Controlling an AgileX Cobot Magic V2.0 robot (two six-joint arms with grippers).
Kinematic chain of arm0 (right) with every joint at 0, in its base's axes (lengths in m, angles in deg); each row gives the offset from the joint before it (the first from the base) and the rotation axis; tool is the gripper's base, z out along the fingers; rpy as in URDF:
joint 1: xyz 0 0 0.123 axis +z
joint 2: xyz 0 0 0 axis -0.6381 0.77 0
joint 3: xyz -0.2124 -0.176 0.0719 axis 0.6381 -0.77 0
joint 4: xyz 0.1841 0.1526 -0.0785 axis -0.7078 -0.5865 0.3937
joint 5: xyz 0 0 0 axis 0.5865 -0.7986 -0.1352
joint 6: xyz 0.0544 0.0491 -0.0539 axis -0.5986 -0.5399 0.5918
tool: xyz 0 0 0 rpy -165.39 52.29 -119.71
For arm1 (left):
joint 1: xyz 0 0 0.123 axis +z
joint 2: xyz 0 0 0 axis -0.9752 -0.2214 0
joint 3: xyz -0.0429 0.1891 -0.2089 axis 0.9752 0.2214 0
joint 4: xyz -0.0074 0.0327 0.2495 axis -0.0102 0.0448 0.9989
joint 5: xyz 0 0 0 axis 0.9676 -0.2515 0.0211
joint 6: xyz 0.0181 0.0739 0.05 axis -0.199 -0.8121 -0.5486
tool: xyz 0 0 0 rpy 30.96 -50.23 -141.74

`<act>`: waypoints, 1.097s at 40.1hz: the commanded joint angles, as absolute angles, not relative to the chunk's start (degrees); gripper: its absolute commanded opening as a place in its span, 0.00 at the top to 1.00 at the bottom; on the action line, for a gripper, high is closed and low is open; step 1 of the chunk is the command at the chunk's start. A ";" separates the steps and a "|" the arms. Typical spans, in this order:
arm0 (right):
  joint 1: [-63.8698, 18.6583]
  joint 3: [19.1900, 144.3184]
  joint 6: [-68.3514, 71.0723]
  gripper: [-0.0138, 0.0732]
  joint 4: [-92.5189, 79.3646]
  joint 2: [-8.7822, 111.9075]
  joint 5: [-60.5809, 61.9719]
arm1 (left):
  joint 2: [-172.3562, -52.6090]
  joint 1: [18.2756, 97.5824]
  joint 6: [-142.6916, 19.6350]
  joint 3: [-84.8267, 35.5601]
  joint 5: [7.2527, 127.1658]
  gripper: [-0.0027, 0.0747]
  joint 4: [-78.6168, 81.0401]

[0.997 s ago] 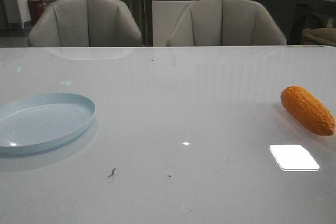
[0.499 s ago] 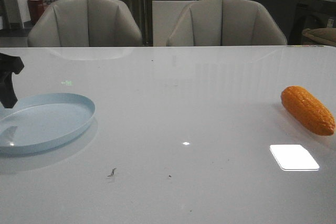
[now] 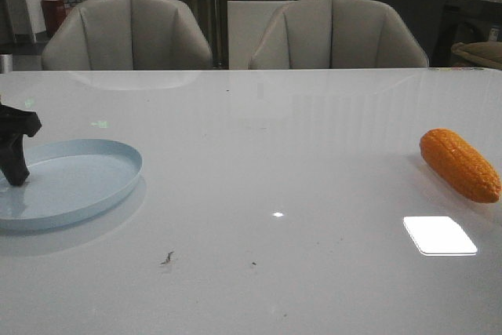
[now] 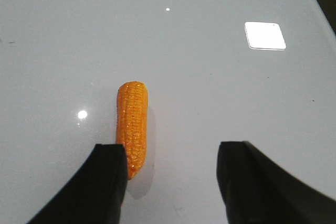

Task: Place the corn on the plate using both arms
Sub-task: 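Lower the left gripper to the rim of the light blue plate, then grip the plate rim with the left gripper and slide it toward the table center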

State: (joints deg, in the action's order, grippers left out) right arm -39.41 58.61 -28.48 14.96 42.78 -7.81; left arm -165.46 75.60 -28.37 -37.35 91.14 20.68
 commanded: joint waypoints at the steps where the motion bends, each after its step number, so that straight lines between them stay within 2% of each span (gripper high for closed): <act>1: -39.76 60.33 -28.46 0.28 15.08 42.47 -3.67 | -162.61 75.71 -27.90 -38.90 89.07 0.52 20.54; 8: -39.76 60.33 -28.46 0.28 15.08 42.47 -3.67 | -162.61 75.71 -27.90 -38.90 89.07 0.80 20.54; 10: -39.76 60.33 -28.46 0.28 15.08 42.47 -3.67 | -162.61 75.71 -27.90 -38.90 88.93 0.86 20.54; 22: -39.76 60.33 -28.46 0.28 15.08 42.47 -3.67 | -162.20 75.71 -27.90 -40.81 91.17 0.85 20.54; 33: -39.76 60.33 -28.46 0.28 15.08 42.47 -3.67 | -162.11 75.71 -27.90 -51.26 99.07 0.85 17.07; 44: -39.76 60.33 -28.46 0.28 15.08 42.47 -3.66 | -162.11 75.46 -27.90 -61.21 102.90 0.85 5.59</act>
State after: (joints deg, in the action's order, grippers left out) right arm -39.41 58.61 -28.61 14.96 42.78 -7.81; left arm -165.46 75.60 -28.25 -56.90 103.36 11.13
